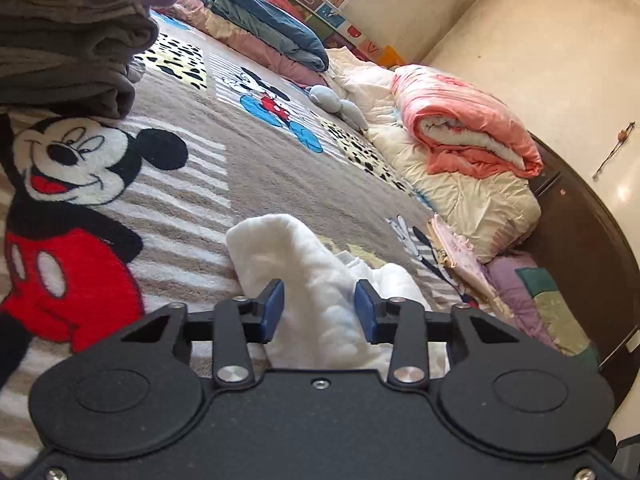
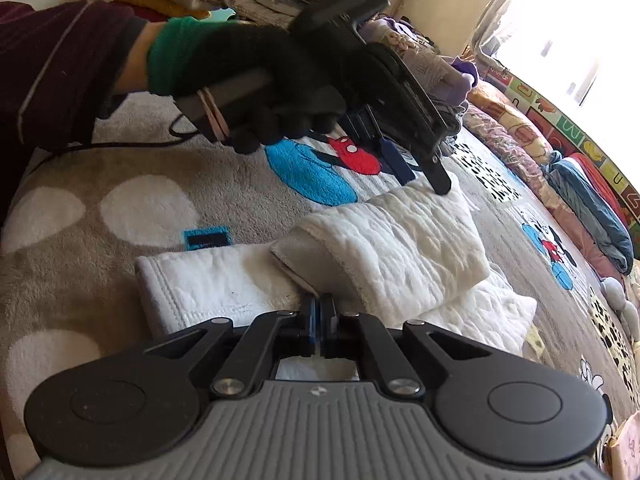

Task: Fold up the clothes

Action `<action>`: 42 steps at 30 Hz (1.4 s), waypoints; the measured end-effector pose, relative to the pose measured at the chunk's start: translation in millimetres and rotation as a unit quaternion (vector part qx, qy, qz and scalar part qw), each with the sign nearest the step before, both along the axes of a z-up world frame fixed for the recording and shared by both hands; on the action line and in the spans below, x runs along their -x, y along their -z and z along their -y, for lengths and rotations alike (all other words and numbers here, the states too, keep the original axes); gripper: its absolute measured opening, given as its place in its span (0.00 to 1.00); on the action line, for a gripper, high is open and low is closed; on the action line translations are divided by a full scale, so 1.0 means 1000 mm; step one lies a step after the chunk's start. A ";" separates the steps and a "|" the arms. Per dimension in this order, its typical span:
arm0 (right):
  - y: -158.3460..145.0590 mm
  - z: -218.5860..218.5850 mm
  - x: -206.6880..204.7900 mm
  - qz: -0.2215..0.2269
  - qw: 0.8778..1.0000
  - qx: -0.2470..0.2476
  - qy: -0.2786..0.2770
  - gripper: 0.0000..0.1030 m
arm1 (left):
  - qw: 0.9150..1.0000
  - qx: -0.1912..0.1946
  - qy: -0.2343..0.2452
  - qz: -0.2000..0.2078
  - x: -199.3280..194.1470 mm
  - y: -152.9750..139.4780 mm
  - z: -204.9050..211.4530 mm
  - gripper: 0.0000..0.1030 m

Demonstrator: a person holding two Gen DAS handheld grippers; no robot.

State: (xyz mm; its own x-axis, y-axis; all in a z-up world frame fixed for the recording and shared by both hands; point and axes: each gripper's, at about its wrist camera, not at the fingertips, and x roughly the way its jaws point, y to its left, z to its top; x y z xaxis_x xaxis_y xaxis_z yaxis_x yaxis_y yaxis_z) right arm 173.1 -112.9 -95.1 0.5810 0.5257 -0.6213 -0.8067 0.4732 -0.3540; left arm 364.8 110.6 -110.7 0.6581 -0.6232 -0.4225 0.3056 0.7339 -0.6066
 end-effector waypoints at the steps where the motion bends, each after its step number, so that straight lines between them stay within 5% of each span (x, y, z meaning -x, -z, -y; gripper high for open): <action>1: -0.001 0.002 0.002 0.002 1.000 -0.004 -0.003 0.04 | 1.000 -0.001 0.002 -0.001 -0.003 0.001 0.001 0.21; 12: -0.028 -0.014 -0.006 0.012 0.999 -0.048 0.004 0.06 | 1.000 -0.002 0.005 -0.024 -0.009 0.005 0.001 0.14; 16: -0.039 -0.022 -0.010 0.015 0.998 -0.063 0.009 0.54 | 0.999 -0.001 0.000 -0.033 -0.010 0.008 0.000 0.14; 19: -0.020 -0.044 -0.005 0.046 0.999 0.000 -0.001 0.57 | 0.999 0.001 -0.002 -0.034 -0.011 0.009 0.002 0.14; 22: -0.002 -0.055 -0.009 0.066 0.997 0.040 0.030 0.50 | 0.999 0.006 -0.007 -0.031 -0.012 0.007 -0.001 0.15; 23: -0.002 -0.052 -0.015 0.043 0.998 0.021 0.044 0.33 | 0.999 0.008 -0.013 -0.030 -0.012 0.006 -0.002 0.19; 25: -0.003 -0.048 -0.023 0.013 0.998 -0.003 0.067 0.18 | 1.000 -0.002 -0.024 -0.018 -0.011 0.003 -0.003 0.23; 33: -0.001 -0.042 -0.008 0.012 0.998 -0.019 0.064 0.08 | 0.998 -0.054 0.009 0.032 -0.024 0.004 0.021 0.24; 42: -0.001 -0.042 -0.003 -0.001 0.999 -0.012 0.047 0.08 | 1.000 -0.026 0.007 0.004 -0.036 0.023 0.016 0.15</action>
State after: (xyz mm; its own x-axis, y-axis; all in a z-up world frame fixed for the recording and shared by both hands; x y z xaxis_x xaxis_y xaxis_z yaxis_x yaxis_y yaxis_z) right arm 176.3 -70.9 -93.8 0.6278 0.4829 -0.6105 -0.7585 0.5557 -0.3404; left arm 400.9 94.8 -134.0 0.6533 -0.6099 -0.4485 0.3208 0.7596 -0.5657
